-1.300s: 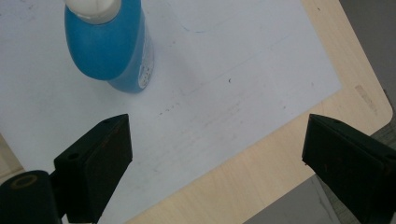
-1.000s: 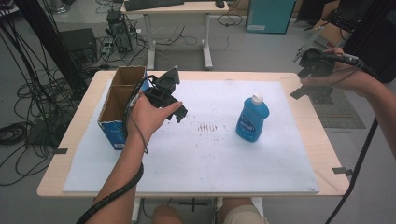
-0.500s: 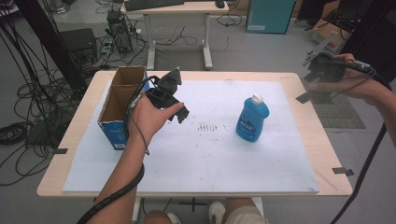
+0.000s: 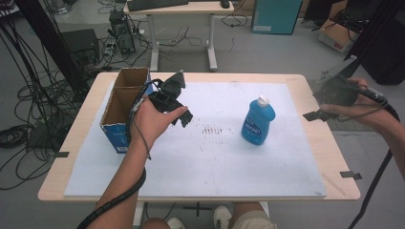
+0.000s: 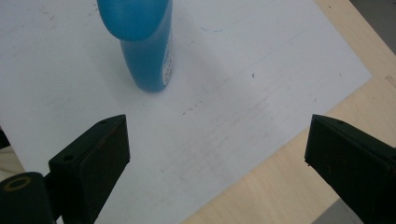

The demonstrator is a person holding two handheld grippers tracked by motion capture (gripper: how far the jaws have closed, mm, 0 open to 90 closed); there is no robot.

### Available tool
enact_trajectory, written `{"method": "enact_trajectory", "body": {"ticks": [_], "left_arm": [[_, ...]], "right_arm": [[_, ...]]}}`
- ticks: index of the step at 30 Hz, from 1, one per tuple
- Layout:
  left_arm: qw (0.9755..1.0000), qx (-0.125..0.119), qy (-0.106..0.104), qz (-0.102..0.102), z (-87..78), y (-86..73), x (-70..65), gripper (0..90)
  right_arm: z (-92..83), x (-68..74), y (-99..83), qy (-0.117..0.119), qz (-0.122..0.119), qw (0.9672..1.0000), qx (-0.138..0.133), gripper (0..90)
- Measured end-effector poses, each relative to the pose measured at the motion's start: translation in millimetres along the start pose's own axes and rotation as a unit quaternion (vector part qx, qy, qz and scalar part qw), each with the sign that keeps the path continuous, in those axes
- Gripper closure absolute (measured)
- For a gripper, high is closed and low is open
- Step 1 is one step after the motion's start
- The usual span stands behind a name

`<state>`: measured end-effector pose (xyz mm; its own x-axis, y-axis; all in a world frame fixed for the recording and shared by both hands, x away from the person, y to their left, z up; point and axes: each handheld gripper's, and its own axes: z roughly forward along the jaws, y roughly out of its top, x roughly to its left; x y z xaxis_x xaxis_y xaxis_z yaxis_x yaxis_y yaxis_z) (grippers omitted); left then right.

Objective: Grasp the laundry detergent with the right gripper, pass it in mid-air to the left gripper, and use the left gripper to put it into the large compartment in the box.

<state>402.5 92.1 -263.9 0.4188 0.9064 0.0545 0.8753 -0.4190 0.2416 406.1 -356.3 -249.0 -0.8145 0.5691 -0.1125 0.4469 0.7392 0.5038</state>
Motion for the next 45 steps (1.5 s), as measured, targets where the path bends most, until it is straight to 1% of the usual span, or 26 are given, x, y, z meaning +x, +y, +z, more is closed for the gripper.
{"method": "enact_trajectory", "body": {"ticks": [1, 3, 8, 10, 12, 13, 15, 17, 18, 19, 22, 25, 28, 29, 30, 33, 34, 35, 42, 43, 44, 45], "left_arm": [[1.0000, 0.000, -0.001, 0.000, 0.4, 0.2, -0.1, 5.0], [1.0000, 0.000, -0.002, -0.001, 1.9, 0.9, -0.8, 5.0], [1.0000, 0.001, -0.003, 0.003, 4.1, 1.3, -1.8, 5.0], [1.0000, 0.004, -0.004, 0.004, 4.0, 1.2, -0.6, 5.0], [1.0000, -0.002, 0.000, 0.002, 4.4, 0.6, 0.4, 5.0], [1.0000, -0.001, 0.000, 0.004, 4.2, 0.5, 1.1, 5.0], [1.0000, -0.002, 0.000, 0.001, 4.8, -0.2, 1.7, 5.0], [1.0000, -0.001, -0.001, 0.001, 5.3, -0.8, 2.3, 5.0], [1.0000, 0.000, 0.001, 0.004, 5.4, -0.8, 3.1, 5.0], [1.0000, -0.001, 0.001, 0.002, 5.9, -1.0, 3.1, 5.0], [1.0000, -0.001, 0.001, 0.002, 7.3, -1.2, 3.9, 5.0], [1.0000, 0.002, -0.001, 0.005, 8.1, -1.2, 4.0, 5.0], [1.0000, -0.001, 0.001, 0.003, 9.5, -1.6, 3.8, 5.0], [1.0000, 0.003, -0.002, 0.004, 9.6, -1.6, 4.2, 5.0], [1.0000, 0.002, 0.001, 0.002, 10.5, -1.9, 4.2, 5.0], [1.0000, 0.003, 0.002, 0.002, 11.0, -2.4, 5.0, 5.1], [1.0000, 0.000, 0.001, 0.003, 10.8, -2.7, 5.1, 5.1], [1.0000, -0.001, 0.001, 0.005, 10.4, -2.9, 5.4, 5.1], [1.0000, -0.003, 0.002, 0.003, 10.7, -2.5, 5.4, 5.1], [1.0000, -0.001, 0.002, 0.005, 10.6, -2.2, 5.6, 5.1], [1.0000, -0.003, 0.002, 0.002, 11.0, -1.8, 4.8, 5.1], [1.0000, -0.002, 0.002, 0.003, 11.3, -1.8, 4.5, 5.1]], "right_arm": [[3.7, 4.0, -4.9, 0.001, 0.010, 0.9999, -0.006, 6.4], [9.6, 8.4, -12.6, 0.003, 0.020, 0.9997, -0.015, 6.3], [24.1, 17.9, -31.4, 0.001, 0.039, 0.9982, -0.045, 5.6], [27.9, 21.3, -35.9, -0.002, 0.041, 0.9978, -0.052, 5.4], [33.2, 25.4, -41.4, -0.002, 0.048, 0.9969, -0.063, 5.4], [36.7, 28.1, -44.6, -0.008, 0.050, 0.9964, -0.068, 5.1], [42.8, 32.5, -49.0, -0.014, 0.051, 0.9961, -0.071, 4.9], [48.3, 37.0, -52.5, -0.016, 0.055, 0.9955, -0.076, 4.9], [50.1, 38.4, -53.7, -0.015, 0.054, 0.9955, -0.077, 4.9], [53.5, 41.1, -55.1, -0.015, 0.055, 0.9950, -0.081, 4.9], [60.8, 46.5, -56.6, -0.016, 0.055, 0.9946, -0.087, 4.9], [70.2, 53.3, -56.3, -0.013, 0.057, 0.9932, -0.101, 4.6], [79.1, 58.3, -54.6, -0.010, 0.062, 0.9921, -0.109, 4.3], [83.2, 60.3, -53.7, -0.007, 0.066, 0.9913, -0.114, 4.2], [85.7, 61.0, -53.3, -0.008, 0.065, 0.9909, -0.118, 4.2], [94.7, 64.5, -50.8, -0.008, 0.077, 0.9879, -0.134, 3.7], [96.4, 65.4, -50.3, -0.008, 0.079, 0.9875, -0.136, 3.6], [99.6, 66.3, -49.2, -0.010, 0.077, 0.9870, -0.141, 3.6], [117.7, 71.2, -44.1, -0.011, 0.091, 0.9821, -0.164, 3.2], [120.3, 72.2, -42.5, -0.014, 0.092, 0.9815, -0.167, 3.2], [121.9, 73.0, -41.2, -0.016, 0.093, 0.9808, -0.171, 3.1], [125.6, 74.7, -37.9, -0.017, 0.094, 0.9791, -0.180, 3.1]]}}
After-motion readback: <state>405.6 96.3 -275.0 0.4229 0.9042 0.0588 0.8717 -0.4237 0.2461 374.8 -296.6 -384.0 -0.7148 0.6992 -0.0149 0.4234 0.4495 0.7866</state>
